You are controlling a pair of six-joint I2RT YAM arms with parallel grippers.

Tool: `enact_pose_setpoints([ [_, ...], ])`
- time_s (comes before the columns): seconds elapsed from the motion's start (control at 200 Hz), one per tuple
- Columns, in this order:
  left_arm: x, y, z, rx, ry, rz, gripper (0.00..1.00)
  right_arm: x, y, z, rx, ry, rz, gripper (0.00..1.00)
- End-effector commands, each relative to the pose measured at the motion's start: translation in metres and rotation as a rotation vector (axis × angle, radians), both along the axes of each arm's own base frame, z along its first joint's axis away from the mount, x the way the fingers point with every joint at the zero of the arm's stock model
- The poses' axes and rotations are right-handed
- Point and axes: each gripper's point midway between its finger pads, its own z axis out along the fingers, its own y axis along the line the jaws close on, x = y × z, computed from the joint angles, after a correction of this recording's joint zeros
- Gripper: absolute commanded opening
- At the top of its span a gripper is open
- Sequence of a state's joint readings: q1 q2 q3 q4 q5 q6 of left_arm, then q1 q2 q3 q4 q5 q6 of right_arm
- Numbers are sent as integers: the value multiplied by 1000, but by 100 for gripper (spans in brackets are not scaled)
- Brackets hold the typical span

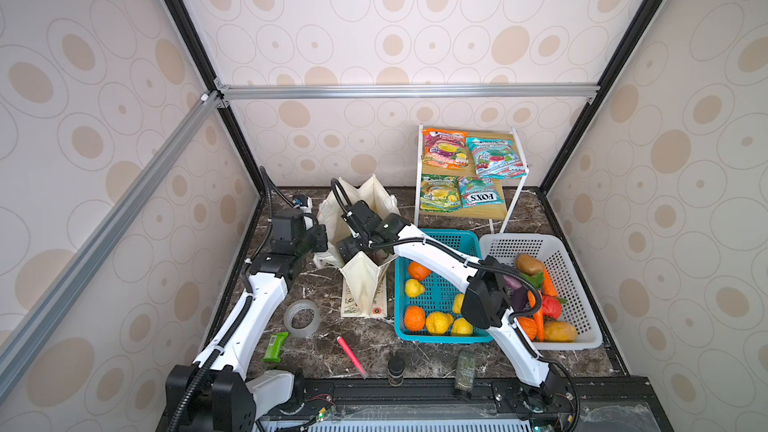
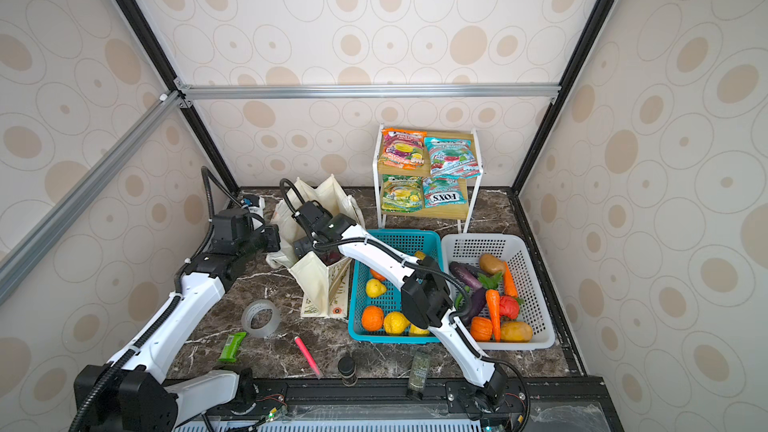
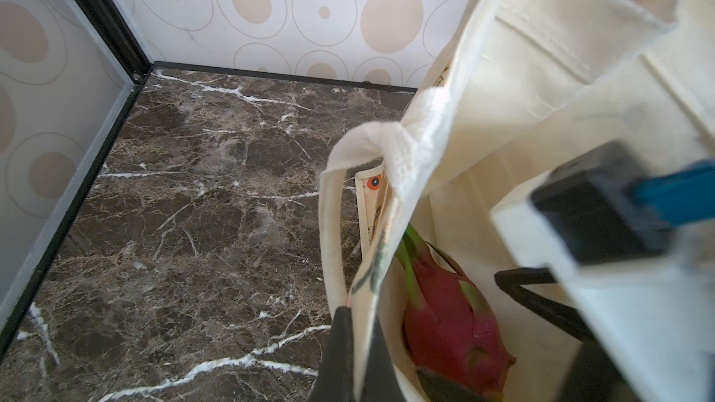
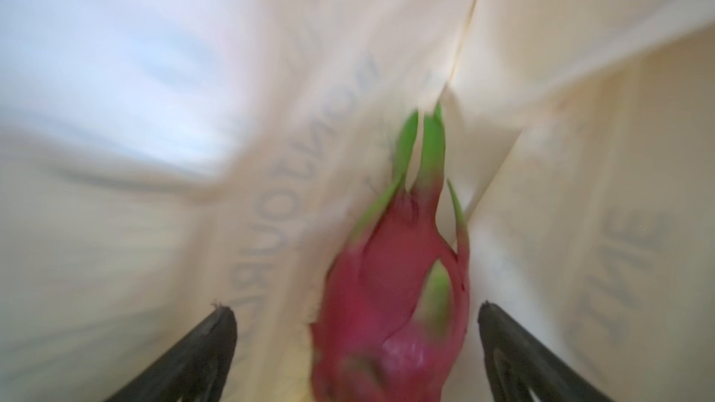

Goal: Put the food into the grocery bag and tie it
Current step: 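Open the right gripper and withdraw it back over the teal basket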

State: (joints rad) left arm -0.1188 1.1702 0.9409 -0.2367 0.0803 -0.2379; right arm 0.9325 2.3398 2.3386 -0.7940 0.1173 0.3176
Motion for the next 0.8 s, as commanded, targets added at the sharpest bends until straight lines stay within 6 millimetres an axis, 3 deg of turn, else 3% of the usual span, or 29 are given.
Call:
enact_pose_setpoints([
  [0.0, -4, 3, 13, 21, -37, 8, 0, -3, -7, 80, 78, -122, -11, 100],
  [0.245, -4, 5, 14, 25, -43, 14, 0, -21, -30, 148, 132, -223, -32, 100],
  [0.345, -5, 6, 16, 30, -45, 20, 0, -32, -47, 188, 200, -278, -39, 100],
  [0.375, -5, 8, 14, 36, -41, 29, 0, -34, -52, 186, 193, -283, -44, 100],
  [0.485, -5, 11, 15, 47, -41, 41, 0, -40, -80, 221, 259, -358, -113, 100],
  [0.65, -6, 8, 18, 35, -53, 30, 0, -59, -111, 243, 343, -448, -112, 100],
  [0.795, -7, 9, 17, 46, -52, 28, 0, -67, -156, 236, 368, -484, -162, 100],
])
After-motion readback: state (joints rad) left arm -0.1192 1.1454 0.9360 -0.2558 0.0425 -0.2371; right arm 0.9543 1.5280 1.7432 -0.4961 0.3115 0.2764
